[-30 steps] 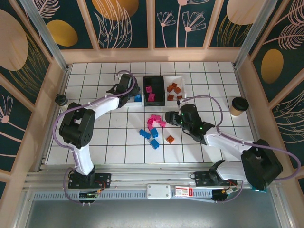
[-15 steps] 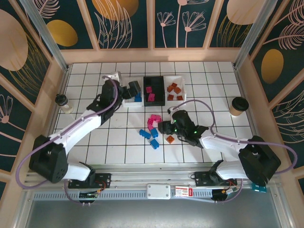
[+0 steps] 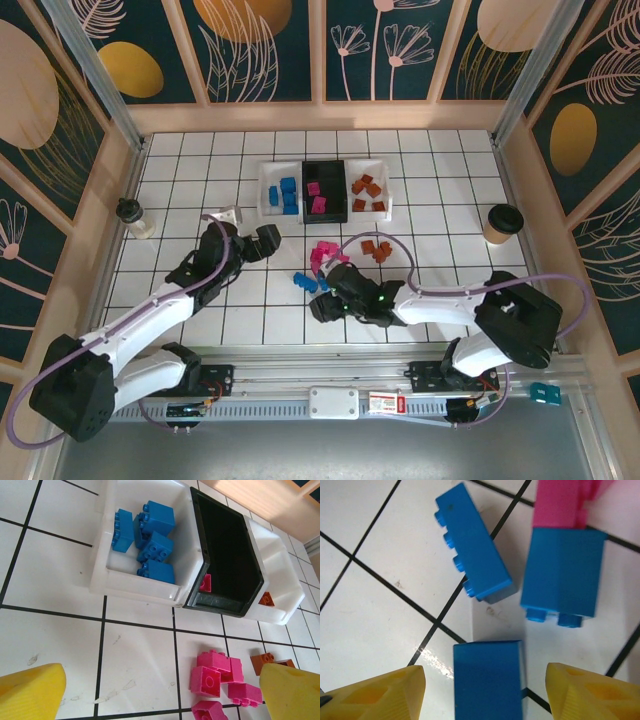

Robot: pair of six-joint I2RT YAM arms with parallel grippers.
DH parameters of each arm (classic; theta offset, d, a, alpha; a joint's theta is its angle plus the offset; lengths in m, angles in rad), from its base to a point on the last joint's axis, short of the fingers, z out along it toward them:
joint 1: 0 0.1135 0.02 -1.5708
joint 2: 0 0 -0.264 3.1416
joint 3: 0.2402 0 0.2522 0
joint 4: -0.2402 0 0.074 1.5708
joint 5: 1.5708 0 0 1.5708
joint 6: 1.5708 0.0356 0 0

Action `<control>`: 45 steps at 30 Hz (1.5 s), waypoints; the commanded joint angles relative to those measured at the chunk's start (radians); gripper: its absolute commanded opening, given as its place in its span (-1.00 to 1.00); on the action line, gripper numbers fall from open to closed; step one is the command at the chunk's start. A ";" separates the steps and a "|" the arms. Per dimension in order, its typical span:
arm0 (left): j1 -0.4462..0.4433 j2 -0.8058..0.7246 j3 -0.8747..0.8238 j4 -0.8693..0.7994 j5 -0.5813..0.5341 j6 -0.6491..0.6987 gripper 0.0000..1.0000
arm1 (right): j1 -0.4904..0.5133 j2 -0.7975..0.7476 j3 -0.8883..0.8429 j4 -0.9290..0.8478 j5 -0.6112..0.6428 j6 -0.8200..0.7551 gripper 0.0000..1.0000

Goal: Sort the legos into containers by color
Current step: Pick up the lego from the bottom-center of the table, then place the lego in the container.

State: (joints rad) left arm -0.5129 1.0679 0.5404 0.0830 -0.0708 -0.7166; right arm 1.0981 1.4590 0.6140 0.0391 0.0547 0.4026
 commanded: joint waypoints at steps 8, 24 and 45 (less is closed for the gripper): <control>-0.002 -0.044 -0.024 -0.055 -0.055 -0.004 0.98 | 0.028 0.055 0.041 -0.040 0.029 -0.021 -0.29; -0.001 -0.078 -0.124 -0.065 -0.109 -0.025 0.98 | -0.221 0.120 0.442 0.078 -0.213 -0.188 -0.80; -0.001 -0.151 -0.171 -0.123 -0.071 -0.019 0.97 | -0.333 0.864 1.335 -0.143 -0.044 -0.086 0.05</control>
State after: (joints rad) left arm -0.5129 0.9173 0.3756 -0.0231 -0.1612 -0.7349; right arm 0.7811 2.3085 1.8797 -0.0555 -0.0257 0.3054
